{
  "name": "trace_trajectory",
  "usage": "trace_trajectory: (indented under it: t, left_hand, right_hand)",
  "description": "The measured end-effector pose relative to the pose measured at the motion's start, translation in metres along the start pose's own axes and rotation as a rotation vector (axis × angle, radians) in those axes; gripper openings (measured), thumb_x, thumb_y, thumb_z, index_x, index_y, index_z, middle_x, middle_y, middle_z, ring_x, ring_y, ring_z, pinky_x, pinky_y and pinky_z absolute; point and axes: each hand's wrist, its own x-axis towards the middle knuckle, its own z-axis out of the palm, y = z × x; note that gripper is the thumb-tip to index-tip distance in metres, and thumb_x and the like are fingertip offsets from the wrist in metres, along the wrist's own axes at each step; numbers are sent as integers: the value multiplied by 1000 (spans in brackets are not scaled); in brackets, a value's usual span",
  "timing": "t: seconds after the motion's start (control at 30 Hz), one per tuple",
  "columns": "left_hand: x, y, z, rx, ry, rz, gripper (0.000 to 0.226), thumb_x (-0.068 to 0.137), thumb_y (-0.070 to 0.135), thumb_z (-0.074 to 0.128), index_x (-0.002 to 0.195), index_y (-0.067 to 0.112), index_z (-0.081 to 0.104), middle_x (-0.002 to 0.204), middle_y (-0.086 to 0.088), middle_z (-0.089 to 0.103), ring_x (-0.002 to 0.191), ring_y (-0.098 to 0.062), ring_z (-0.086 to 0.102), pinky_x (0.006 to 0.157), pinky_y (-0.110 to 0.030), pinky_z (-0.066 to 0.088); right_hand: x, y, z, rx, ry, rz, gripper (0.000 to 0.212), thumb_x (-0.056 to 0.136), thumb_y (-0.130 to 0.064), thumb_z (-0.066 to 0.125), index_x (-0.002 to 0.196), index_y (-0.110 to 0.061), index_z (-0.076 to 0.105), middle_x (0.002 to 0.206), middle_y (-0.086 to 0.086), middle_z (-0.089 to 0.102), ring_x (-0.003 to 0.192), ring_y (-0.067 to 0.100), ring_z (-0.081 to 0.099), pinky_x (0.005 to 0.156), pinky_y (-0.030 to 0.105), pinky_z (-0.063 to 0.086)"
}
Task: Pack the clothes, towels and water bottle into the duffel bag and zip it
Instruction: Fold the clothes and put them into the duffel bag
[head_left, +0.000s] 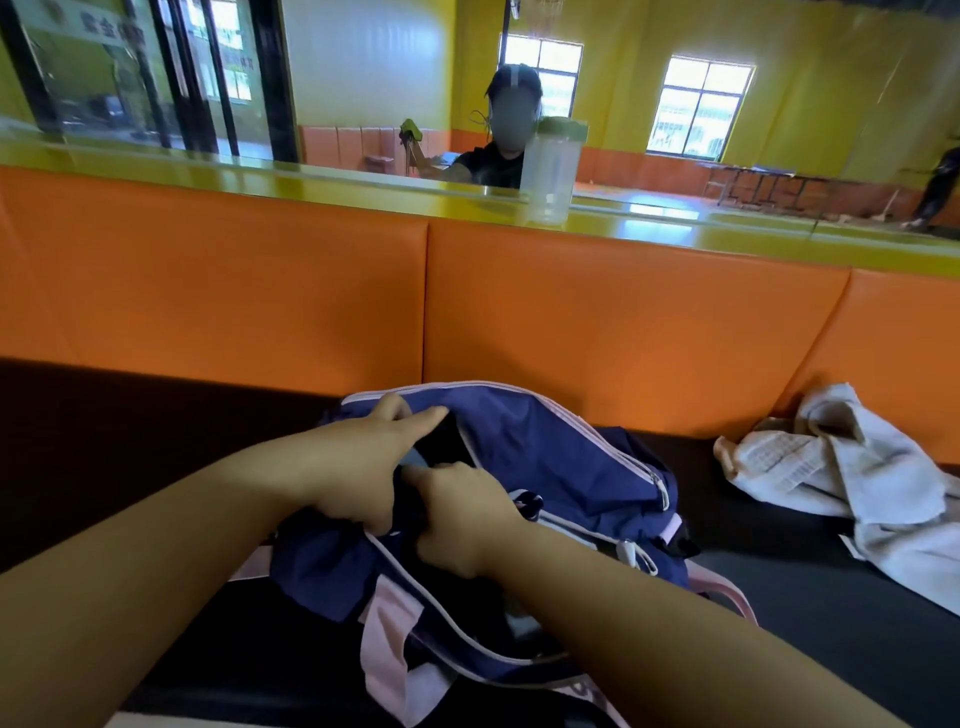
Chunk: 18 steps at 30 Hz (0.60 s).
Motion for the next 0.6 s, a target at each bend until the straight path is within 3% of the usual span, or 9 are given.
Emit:
trace_trajectory:
  t: [0.13,0.27,0.43,0.6]
  left_hand:
    - [3,-7,-9,-26,18,-25,120,68,8,73,148,36,-12,137,9,18,69,-12,53,43,-17,38]
    - [-3,-20,-12,-104,45,-81,129,63,11,77,146,32,-19,140,7,18,78,-16,50,51,-22,47]
    - [-10,-31,-11,-148,37,-147,132,55,11,78,146,31,-15,122,2,26,88,-28,60,70,-48,56]
    - [-13,-29,-4,-164,0,-127,133,58,8,77,146,31,-19,129,3,24,84,-22,60,68,-41,58]
  right_hand:
    - [8,-2,7,96,15,15,44,77,-19,62,120,-17,53,103,17,64,91,39,59,73,38,46]
    - [4,8,9,29,-167,-12,42,82,-25,61,122,-17,51,109,17,63,98,37,59,79,37,49]
    - [-4,21,-15,-181,-288,-87,52,88,-34,57,137,-22,43,118,17,59,103,37,58,87,44,51]
    - [-16,34,-22,-306,-267,-162,59,86,-34,60,139,-22,38,116,14,57,102,37,56,84,45,50]
